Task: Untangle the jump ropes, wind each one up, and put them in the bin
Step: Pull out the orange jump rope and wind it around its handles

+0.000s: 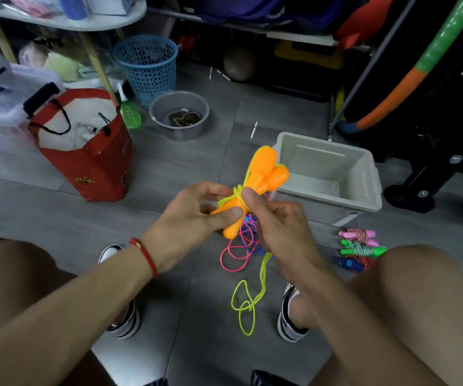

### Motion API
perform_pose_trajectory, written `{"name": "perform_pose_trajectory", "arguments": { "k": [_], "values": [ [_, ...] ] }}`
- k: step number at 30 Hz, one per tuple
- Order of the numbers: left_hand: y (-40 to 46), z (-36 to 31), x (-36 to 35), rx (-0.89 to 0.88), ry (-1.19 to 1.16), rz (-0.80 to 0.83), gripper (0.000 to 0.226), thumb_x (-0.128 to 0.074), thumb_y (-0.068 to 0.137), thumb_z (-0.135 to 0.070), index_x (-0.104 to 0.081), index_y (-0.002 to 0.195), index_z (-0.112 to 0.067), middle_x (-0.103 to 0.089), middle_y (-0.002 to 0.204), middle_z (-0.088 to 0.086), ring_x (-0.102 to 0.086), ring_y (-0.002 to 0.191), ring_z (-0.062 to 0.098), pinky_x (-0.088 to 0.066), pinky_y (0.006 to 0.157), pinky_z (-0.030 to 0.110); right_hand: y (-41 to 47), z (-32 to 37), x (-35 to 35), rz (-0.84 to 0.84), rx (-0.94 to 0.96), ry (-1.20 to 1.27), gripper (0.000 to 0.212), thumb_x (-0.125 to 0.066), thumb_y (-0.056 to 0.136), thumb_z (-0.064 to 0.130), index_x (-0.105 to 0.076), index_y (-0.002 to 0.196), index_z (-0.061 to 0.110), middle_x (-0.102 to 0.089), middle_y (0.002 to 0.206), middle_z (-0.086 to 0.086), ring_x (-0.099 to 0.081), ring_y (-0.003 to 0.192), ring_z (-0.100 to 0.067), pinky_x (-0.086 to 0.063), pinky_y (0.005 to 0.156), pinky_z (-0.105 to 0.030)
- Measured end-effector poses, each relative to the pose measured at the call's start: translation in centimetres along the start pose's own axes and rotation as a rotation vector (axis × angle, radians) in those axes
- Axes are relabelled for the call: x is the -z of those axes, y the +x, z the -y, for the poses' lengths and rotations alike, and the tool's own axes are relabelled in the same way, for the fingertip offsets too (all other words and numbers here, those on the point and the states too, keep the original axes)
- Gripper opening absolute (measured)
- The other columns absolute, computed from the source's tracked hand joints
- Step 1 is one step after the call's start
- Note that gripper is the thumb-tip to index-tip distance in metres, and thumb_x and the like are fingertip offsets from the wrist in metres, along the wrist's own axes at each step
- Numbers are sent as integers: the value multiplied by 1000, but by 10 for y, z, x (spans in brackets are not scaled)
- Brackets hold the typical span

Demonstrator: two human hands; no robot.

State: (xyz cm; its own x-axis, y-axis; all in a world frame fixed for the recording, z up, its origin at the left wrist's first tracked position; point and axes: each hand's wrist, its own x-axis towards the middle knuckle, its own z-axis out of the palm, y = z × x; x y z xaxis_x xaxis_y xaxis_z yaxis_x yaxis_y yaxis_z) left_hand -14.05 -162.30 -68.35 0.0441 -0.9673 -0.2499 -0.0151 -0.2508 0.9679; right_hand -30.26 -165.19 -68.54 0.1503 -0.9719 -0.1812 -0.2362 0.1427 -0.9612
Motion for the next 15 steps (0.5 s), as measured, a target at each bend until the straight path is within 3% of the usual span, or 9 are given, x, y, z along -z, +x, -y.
{"name": "perform_pose_trajectory", "arguments": {
  "k": [2, 3, 5, 7, 11, 13, 15],
  "values": [
    [3, -8, 8, 126, -147, 232, 46, -74, 86, -19, -61, 127, -3, -70, 95, 7, -64, 81, 14, -52, 67, 23, 1, -4, -1, 67, 80, -18, 77, -65, 79, 74, -47, 53, 4, -28, 56, -23, -26, 54, -35, -29, 50, -50],
    [3, -11, 13, 175, -190, 332, 44, -66, 90, -21, -61, 129, -1, -70, 98, 8, -63, 86, 16, -53, 70, 24, 3, -6, 0, 109, 124, -17, 70, -65, 83, 69, -56, 55, 6, -32, 54, -21, -29, 50, -31, -32, 49, -48],
    [2, -13, 20, 252, -249, 455, 44, -56, 94, -21, -58, 133, 0, -67, 118, 20, -64, 98, 27, -57, 79, 31, 5, -7, 5, 204, 184, -4, 41, -63, 93, 48, -74, 67, 19, -51, 48, 3, -46, 48, -12, -46, 54, -36],
    [1, -10, 20, 243, -245, 480, 43, -53, 95, -19, -57, 133, 0, -66, 122, 26, -68, 94, 29, -58, 79, 33, 8, -9, 9, 254, 227, -69, 35, -60, 98, 39, -78, 79, 16, -66, 58, 4, -56, 55, -3, -46, 60, -26],
    [8, 2, 13, 27, 17, 232, 19, -59, 97, -9, -65, 113, 0, -68, 86, 17, -67, 70, 21, -57, 62, 29, 15, -24, 7, 123, 285, -388, 56, -54, 98, 55, -70, 73, 7, -54, 55, -10, -46, 50, -14, -39, 56, -38],
    [16, 9, 15, -98, 269, 87, 6, -63, 96, -6, -66, 101, -9, -67, 80, 17, -67, 65, 22, -59, 62, 39, 14, -26, 4, 27, 243, -487, 61, -54, 95, 61, -72, 75, 6, -58, 56, -10, -53, 55, -21, -43, 63, -38],
    [21, 15, 13, -146, 479, -52, 7, -65, 95, -11, -65, 101, -15, -69, 76, 8, -69, 63, 20, -60, 68, 40, 12, -23, 0, -4, 195, -506, 52, -55, 98, 53, -74, 72, 12, -60, 54, -4, -57, 58, -16, -43, 66, -33]
  ]
}}
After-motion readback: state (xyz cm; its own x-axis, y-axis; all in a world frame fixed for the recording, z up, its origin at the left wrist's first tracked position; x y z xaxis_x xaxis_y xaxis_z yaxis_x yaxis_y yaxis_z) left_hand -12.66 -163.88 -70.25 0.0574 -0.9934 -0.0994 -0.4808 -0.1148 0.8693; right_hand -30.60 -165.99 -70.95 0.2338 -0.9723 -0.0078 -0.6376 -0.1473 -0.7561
